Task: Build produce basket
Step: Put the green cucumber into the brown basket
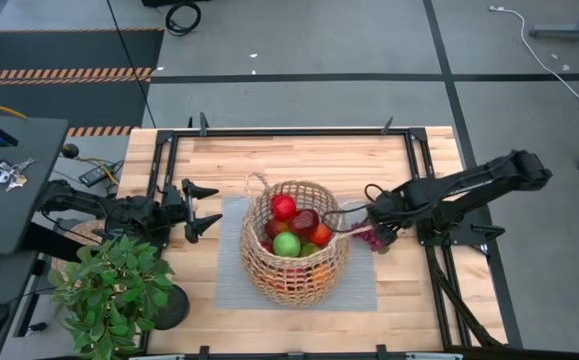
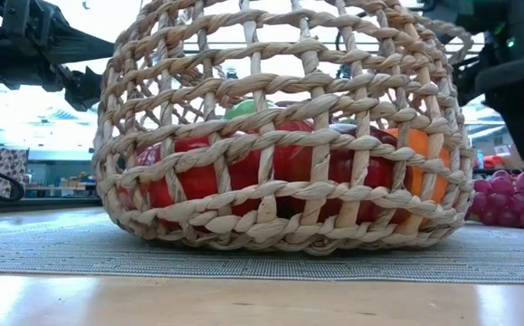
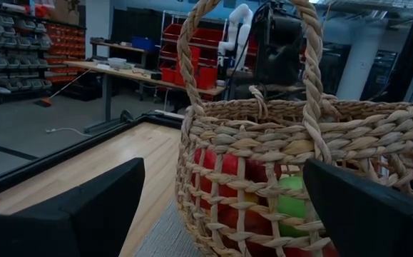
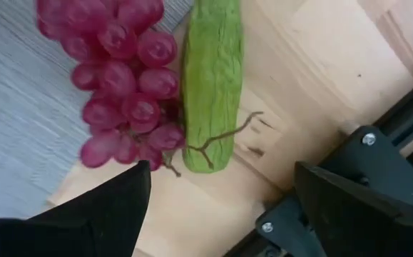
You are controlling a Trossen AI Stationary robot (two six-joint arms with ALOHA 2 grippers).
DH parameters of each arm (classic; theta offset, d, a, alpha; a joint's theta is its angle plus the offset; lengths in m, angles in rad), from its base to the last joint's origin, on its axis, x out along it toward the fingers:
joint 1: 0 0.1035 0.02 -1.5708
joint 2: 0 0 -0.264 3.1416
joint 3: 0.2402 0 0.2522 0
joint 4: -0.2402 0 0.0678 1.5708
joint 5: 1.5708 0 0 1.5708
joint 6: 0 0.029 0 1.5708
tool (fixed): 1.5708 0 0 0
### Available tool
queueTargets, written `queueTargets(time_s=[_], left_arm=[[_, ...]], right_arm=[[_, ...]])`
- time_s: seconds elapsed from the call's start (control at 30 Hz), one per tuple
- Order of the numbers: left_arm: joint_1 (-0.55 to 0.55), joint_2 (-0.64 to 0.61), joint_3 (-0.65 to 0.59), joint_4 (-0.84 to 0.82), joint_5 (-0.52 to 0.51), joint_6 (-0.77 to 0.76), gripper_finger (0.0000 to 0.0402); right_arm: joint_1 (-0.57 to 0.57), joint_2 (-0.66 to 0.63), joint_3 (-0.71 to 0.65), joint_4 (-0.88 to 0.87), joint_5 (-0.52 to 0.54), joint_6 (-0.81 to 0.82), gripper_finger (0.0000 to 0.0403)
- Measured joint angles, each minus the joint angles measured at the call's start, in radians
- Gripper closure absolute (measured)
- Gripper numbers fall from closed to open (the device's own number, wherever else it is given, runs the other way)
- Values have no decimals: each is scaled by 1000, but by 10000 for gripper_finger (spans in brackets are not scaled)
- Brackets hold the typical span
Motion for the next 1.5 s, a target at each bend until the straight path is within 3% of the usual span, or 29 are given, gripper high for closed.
queueTargets(time_s=[0.53, 0.83, 0.97, 1.27, 1.5], left_arm=[[0, 0, 0, 0, 0, 0, 12], [0, 0, 0, -1, 0, 0, 12], [0, 0, 0, -1, 0, 0, 12], [0, 0, 0, -1, 0, 0, 12], [0, 0, 0, -1, 0, 0, 12]], right_arm=[[-57, 287, 0, 87, -52, -259, 57], [-61, 309, 21, 297, -133, -362, 57], [-61, 288, 59, 310, -89, -369, 57], [-79, 294, 66, 146, -5, -317, 57], [-80, 303, 65, 218, 123, -345, 57]])
